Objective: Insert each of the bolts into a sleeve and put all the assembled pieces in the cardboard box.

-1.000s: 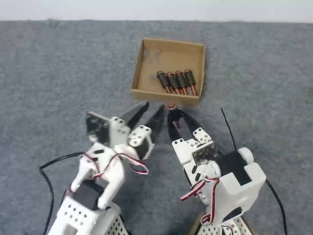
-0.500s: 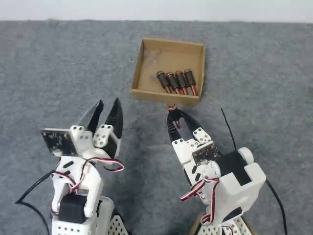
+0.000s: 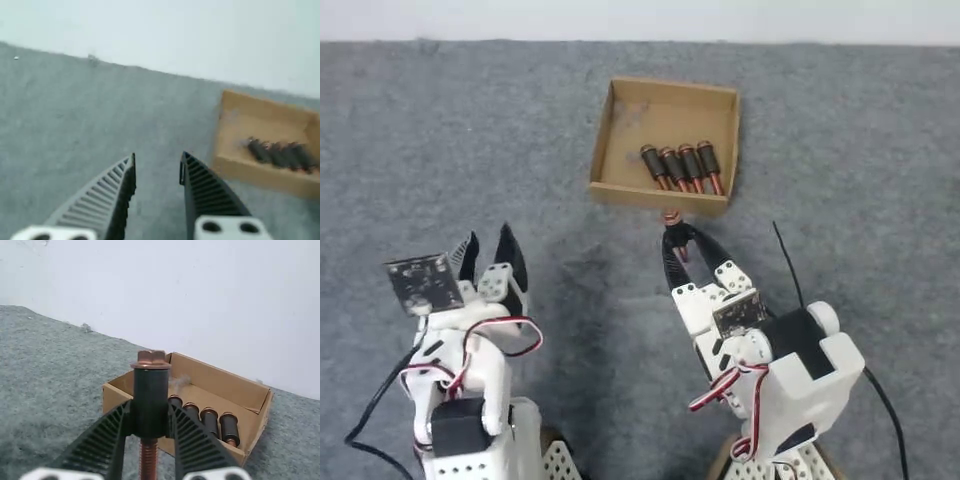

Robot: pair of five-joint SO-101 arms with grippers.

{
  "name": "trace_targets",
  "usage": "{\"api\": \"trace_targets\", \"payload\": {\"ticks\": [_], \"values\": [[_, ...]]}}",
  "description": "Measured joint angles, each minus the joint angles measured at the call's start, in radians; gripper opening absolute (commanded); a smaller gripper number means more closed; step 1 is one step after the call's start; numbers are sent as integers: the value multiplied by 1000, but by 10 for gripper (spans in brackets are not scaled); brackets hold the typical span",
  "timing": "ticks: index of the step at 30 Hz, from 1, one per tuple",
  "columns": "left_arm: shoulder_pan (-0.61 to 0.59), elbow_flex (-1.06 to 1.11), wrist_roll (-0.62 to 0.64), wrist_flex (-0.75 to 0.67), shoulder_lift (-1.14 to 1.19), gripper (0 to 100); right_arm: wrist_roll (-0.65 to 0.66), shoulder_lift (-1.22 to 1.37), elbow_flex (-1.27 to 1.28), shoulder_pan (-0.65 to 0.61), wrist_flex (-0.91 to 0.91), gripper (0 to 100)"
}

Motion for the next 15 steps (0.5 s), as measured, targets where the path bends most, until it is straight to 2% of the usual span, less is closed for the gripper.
{"api": "trace_targets", "payload": {"ticks": [4, 15], "values": [[0, 107, -52, 9, 0, 141, 0, 0, 0, 0, 0, 6], [0, 267, -60, 12, 0, 141, 0, 0, 0, 0, 0, 6]]}}
